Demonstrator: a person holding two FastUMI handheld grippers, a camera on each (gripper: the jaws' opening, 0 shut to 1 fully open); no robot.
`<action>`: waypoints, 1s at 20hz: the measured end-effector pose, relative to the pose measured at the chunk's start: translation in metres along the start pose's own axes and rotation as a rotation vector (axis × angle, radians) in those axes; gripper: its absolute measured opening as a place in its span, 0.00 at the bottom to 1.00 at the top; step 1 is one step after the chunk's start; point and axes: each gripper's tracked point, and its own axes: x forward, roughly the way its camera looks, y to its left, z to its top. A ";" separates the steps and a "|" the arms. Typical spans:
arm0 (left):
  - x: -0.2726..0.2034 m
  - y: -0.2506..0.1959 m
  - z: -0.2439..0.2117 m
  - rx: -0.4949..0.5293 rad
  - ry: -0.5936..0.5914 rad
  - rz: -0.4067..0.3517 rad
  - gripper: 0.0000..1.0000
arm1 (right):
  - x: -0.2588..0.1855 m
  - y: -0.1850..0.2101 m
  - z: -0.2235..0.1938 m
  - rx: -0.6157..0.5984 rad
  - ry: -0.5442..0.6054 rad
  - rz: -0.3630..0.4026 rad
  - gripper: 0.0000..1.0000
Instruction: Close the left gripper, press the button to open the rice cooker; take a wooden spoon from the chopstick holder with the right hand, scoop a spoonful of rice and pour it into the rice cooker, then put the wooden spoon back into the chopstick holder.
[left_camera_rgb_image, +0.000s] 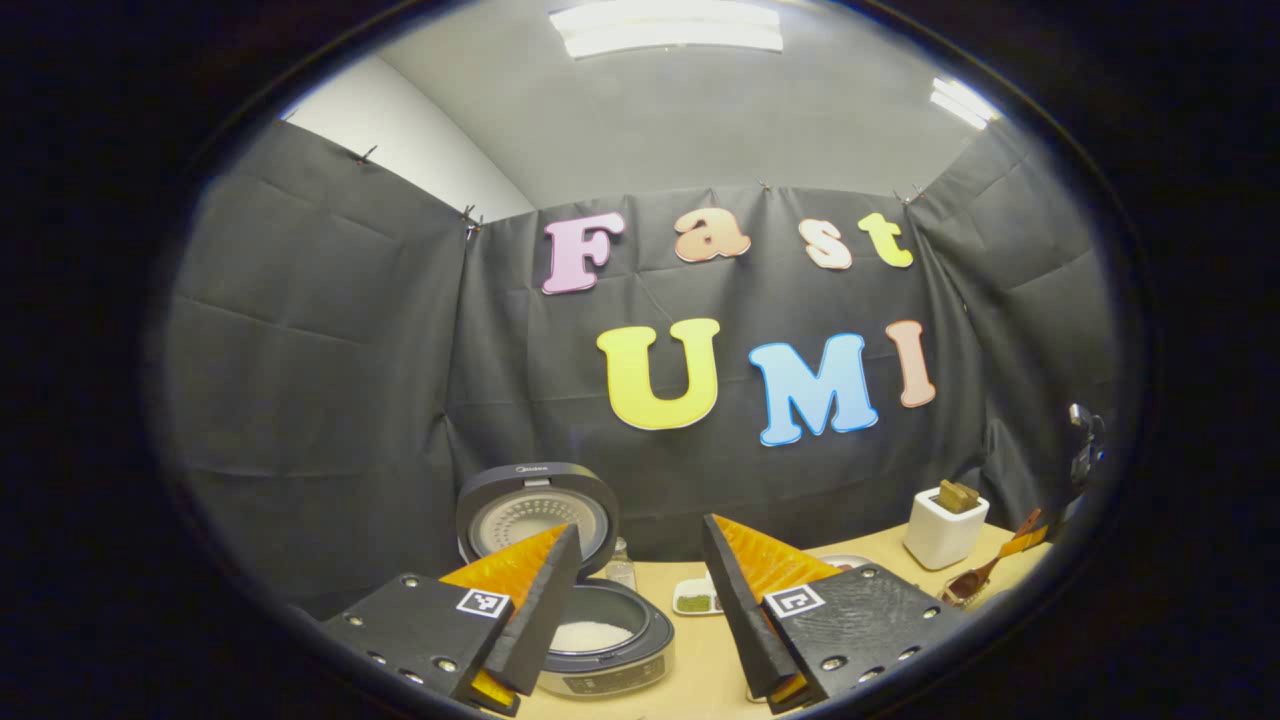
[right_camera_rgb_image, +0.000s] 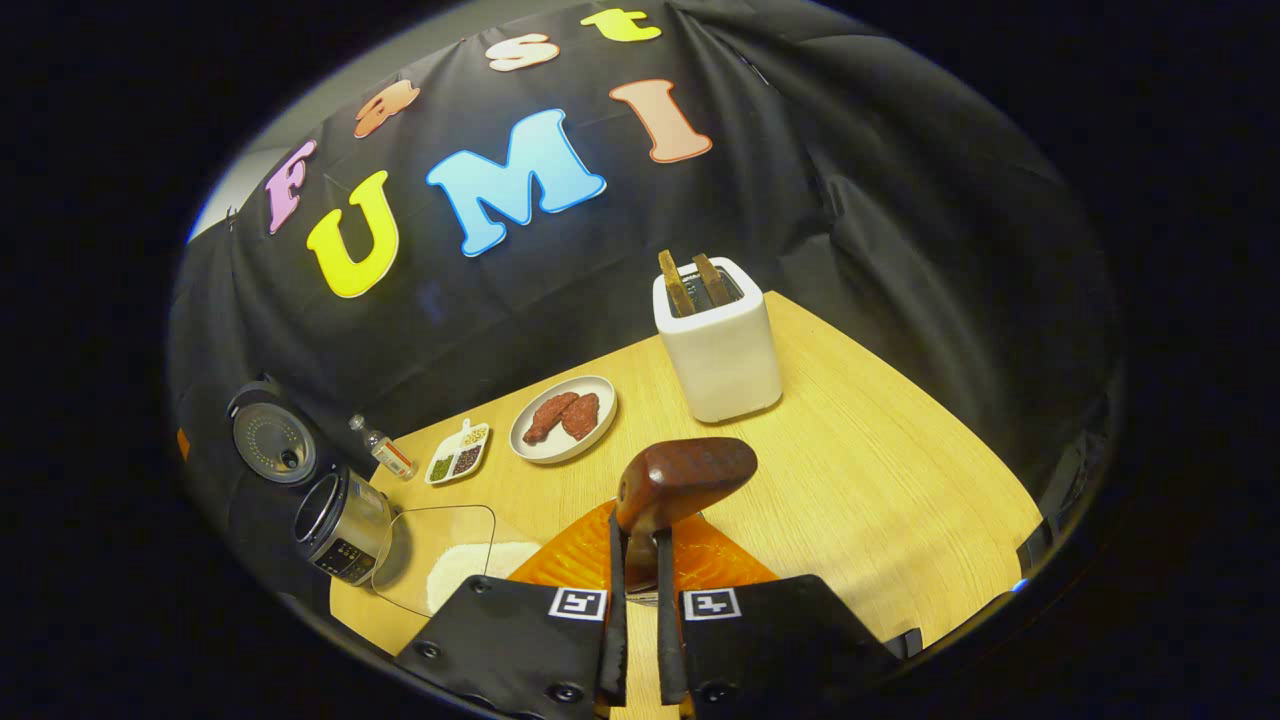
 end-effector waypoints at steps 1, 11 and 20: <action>0.000 0.002 0.000 0.002 -0.001 0.003 0.75 | 0.000 -0.002 0.001 0.016 -0.002 -0.004 0.14; 0.017 0.006 0.010 0.020 -0.020 -0.002 0.78 | -0.032 -0.038 0.058 -0.013 -0.216 -0.155 0.89; 0.069 0.056 0.031 0.005 -0.024 0.031 0.75 | -0.126 0.016 0.123 -0.305 -0.487 -0.244 0.98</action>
